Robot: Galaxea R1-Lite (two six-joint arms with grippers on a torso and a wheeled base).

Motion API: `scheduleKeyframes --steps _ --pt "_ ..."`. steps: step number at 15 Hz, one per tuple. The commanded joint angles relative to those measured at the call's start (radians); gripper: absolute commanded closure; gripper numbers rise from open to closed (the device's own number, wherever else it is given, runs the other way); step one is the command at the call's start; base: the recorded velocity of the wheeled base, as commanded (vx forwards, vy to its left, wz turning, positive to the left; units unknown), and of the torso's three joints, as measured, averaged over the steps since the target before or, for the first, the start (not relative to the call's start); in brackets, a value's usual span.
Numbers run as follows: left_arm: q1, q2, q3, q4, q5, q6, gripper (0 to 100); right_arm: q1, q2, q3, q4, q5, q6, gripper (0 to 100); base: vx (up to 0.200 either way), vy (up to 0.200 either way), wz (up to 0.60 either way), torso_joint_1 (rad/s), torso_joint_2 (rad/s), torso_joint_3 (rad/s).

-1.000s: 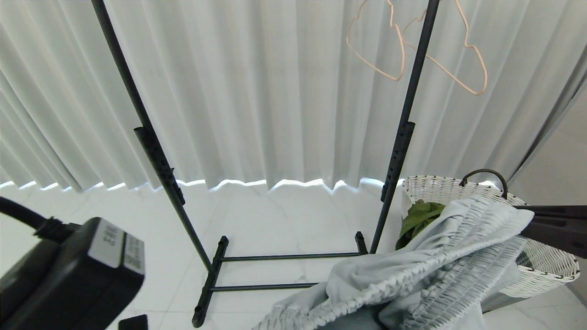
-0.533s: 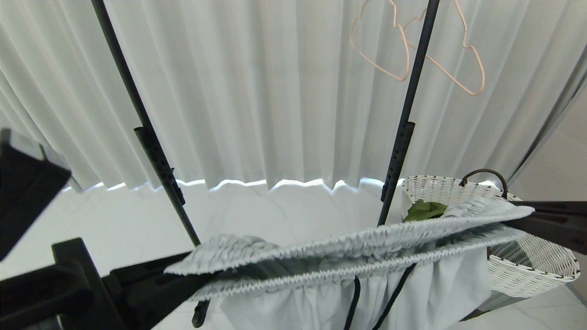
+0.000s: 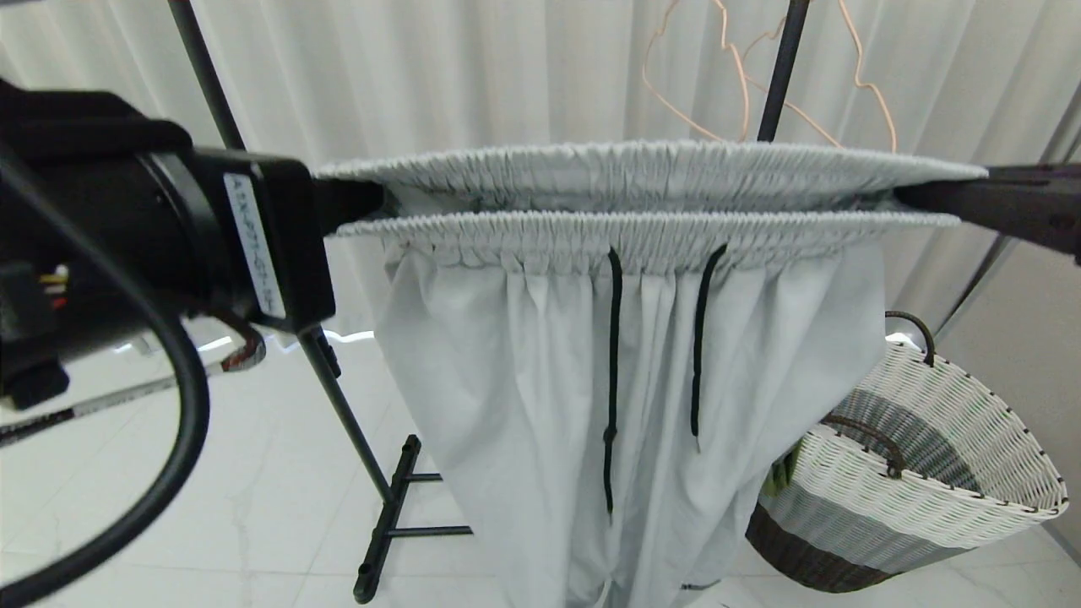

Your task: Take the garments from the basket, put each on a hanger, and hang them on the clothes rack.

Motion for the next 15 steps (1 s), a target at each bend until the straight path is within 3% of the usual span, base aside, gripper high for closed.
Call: scheduleKeyframes --steps 1,6,9,11,12,13,15 --pt "0.040 0.047 -0.060 0.004 0.001 0.027 100 -0.019 0.094 -0.112 0.014 0.000 0.000 100 0.000 0.000 0.00 0.000 0.00 0.000" --pt "0.063 0.058 -0.065 0.011 0.000 0.035 100 -0.070 0.059 -0.179 0.137 -0.069 -0.002 100 0.000 0.000 0.00 0.000 0.00 0.000" --pt "0.063 0.084 -0.065 0.010 -0.005 0.035 100 -0.069 -0.044 -0.194 0.379 -0.044 0.000 100 0.000 0.000 0.00 0.000 0.00 0.000" --pt "0.062 0.110 -0.092 0.007 -0.006 0.033 100 -0.062 -0.089 -0.194 0.470 0.023 0.000 100 0.000 0.000 0.00 0.000 0.00 0.000" --pt "0.060 0.128 -0.100 0.007 -0.006 0.032 100 -0.024 -0.112 -0.194 0.537 0.103 0.000 100 0.000 0.000 0.00 0.000 0.00 0.000" --pt "0.060 0.133 -0.094 0.007 -0.009 0.030 100 0.033 -0.119 -0.188 0.571 0.132 0.003 100 0.000 0.000 0.00 0.000 0.00 0.000" --pt "0.063 0.147 -0.094 0.007 -0.022 0.027 100 0.142 -0.116 -0.171 0.580 0.135 0.006 100 0.000 0.000 0.00 0.000 0.00 0.000"
